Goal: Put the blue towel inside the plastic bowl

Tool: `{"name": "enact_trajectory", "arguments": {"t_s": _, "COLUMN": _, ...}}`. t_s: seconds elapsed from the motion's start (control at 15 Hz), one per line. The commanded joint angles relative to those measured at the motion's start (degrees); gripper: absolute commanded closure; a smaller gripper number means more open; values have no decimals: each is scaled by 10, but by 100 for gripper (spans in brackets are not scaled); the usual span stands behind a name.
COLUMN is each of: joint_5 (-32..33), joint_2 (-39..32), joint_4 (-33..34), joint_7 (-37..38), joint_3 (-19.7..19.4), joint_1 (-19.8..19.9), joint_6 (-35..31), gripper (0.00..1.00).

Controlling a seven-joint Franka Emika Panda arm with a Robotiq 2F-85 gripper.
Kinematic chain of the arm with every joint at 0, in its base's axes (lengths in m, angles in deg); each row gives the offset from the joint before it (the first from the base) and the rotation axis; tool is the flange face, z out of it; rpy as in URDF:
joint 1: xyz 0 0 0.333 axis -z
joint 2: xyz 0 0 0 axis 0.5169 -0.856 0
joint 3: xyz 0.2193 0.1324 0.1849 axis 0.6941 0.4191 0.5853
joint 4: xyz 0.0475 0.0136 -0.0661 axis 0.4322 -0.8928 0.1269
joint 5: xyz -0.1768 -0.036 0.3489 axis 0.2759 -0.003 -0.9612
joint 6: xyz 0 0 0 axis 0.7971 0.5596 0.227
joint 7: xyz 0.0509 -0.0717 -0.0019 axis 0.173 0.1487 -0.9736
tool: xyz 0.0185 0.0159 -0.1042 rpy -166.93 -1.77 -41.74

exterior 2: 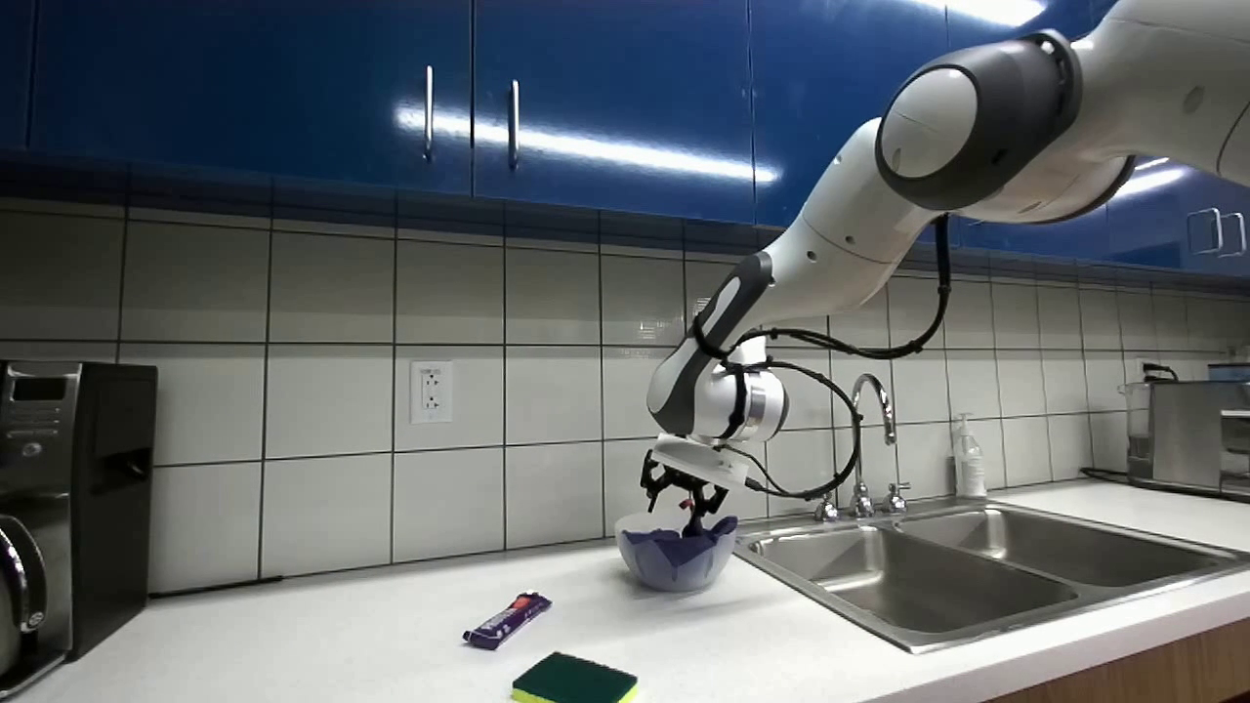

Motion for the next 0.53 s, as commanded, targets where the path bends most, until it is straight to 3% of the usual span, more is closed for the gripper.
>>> {"name": "enact_trajectory", "arguments": {"t_s": 0.0, "joint_5": 15, "joint_2": 17, "joint_4": 4, "joint_7": 24, "joint_3": -7, "joint_1": 3, "joint_6": 36, "gripper": 1}}
{"name": "enact_trajectory", "arguments": {"t_s": 0.47, "joint_5": 25, "joint_2": 52, "joint_4": -22, "joint_7": 14, "joint_3": -10, "joint_1": 6, "joint_6": 53, "gripper": 0}}
